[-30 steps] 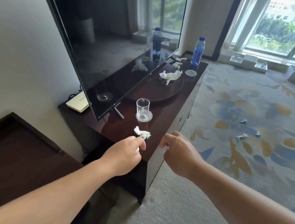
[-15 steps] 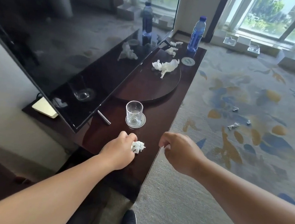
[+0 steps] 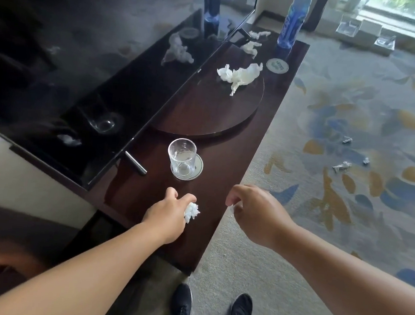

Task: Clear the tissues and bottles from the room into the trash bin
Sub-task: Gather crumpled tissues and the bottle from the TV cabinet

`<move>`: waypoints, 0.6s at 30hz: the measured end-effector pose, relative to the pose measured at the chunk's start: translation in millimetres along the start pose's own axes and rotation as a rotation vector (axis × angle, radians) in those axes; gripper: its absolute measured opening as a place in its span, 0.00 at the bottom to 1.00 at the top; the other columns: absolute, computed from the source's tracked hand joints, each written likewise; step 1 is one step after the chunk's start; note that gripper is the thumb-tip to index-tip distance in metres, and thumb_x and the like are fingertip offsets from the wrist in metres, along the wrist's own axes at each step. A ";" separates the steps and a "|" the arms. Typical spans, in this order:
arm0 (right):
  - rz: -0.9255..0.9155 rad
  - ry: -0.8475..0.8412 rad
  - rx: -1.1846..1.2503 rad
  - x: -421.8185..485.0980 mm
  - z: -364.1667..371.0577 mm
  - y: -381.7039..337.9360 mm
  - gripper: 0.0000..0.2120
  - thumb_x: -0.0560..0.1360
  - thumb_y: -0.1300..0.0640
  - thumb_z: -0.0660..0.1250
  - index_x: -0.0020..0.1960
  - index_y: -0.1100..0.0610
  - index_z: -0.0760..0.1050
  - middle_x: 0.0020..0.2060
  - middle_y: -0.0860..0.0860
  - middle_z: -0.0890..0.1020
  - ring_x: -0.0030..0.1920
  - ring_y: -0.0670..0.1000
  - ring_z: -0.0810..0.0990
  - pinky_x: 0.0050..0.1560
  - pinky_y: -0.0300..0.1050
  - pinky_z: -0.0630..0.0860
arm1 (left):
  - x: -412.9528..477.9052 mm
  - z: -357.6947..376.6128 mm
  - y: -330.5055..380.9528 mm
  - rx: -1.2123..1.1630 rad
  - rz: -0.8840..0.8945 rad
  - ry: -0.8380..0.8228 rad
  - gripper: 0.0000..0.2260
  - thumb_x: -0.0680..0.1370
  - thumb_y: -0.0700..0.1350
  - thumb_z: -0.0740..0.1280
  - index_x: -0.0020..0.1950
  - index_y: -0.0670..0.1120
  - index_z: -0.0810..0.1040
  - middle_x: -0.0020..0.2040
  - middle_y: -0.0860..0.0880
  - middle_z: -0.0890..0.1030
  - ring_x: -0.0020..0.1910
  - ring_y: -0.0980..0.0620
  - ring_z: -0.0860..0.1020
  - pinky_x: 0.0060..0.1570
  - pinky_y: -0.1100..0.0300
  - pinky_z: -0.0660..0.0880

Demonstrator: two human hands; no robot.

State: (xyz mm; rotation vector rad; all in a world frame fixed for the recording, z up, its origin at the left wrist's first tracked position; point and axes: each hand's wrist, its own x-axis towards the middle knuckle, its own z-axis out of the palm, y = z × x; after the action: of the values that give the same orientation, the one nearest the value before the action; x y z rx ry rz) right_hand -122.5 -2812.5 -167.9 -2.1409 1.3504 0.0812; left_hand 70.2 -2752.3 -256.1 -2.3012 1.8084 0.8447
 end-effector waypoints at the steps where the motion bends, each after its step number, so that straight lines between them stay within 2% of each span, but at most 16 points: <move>1: -0.009 -0.001 0.000 1.2 -0.2 2.5 0.12 0.77 0.62 0.59 0.50 0.47 0.76 0.50 0.45 0.77 0.51 0.49 0.75 0.52 0.47 0.75 | 1.1 2.3 1.6 0.002 -0.005 -0.005 0.20 0.77 0.43 0.62 0.65 0.60 0.65 0.59 0.48 0.63 0.39 0.46 0.73 0.42 0.54 0.73; 4: -0.033 -0.016 -0.004 2.3 -1.0 11.0 0.12 0.77 0.62 0.58 0.51 0.48 0.76 0.50 0.45 0.76 0.51 0.48 0.75 0.48 0.42 0.73 | 3.6 9.6 5.9 -0.002 -0.005 -0.006 0.16 0.77 0.44 0.63 0.61 0.59 0.67 0.54 0.49 0.64 0.38 0.46 0.75 0.41 0.53 0.75; 7: -0.051 -0.013 0.001 2.8 -6.5 20.8 0.12 0.78 0.62 0.58 0.52 0.49 0.76 0.51 0.45 0.77 0.51 0.47 0.76 0.48 0.40 0.71 | 4.5 13.0 14.0 0.019 -0.023 -0.032 0.07 0.77 0.43 0.61 0.54 0.53 0.69 0.49 0.48 0.66 0.39 0.44 0.75 0.36 0.54 0.71; 9: -0.055 -0.004 0.006 2.7 -13.3 27.1 0.12 0.78 0.62 0.58 0.53 0.49 0.77 0.51 0.45 0.77 0.51 0.47 0.76 0.48 0.40 0.72 | 4.1 10.5 22.5 0.019 -0.034 -0.059 0.03 0.78 0.44 0.60 0.50 0.51 0.69 0.48 0.48 0.69 0.41 0.43 0.76 0.37 0.54 0.69; 14: -0.050 0.048 0.014 0.4 -35.9 38.5 0.13 0.78 0.62 0.58 0.52 0.48 0.76 0.49 0.44 0.76 0.50 0.47 0.76 0.49 0.40 0.72 | 1.7 -17.4 55.8 -0.081 0.008 -0.004 0.02 0.76 0.45 0.59 0.47 0.49 0.67 0.47 0.49 0.73 0.45 0.44 0.75 0.39 0.55 0.68; 18: -0.086 0.093 0.019 -3.4 -62.8 44.7 0.12 0.78 0.62 0.57 0.52 0.48 0.76 0.49 0.44 0.77 0.49 0.46 0.75 0.49 0.39 0.73 | 0.3 -50.5 89.2 -0.128 0.050 0.087 0.00 0.76 0.43 0.59 0.46 0.48 0.68 0.47 0.50 0.72 0.45 0.46 0.74 0.40 0.55 0.67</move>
State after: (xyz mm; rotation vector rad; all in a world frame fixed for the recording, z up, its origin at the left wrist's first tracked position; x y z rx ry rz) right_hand -177.7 -2855.6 -135.5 -2.2077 1.3026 -0.0658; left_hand 6.3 -2798.9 -190.8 -2.4154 1.9071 0.9066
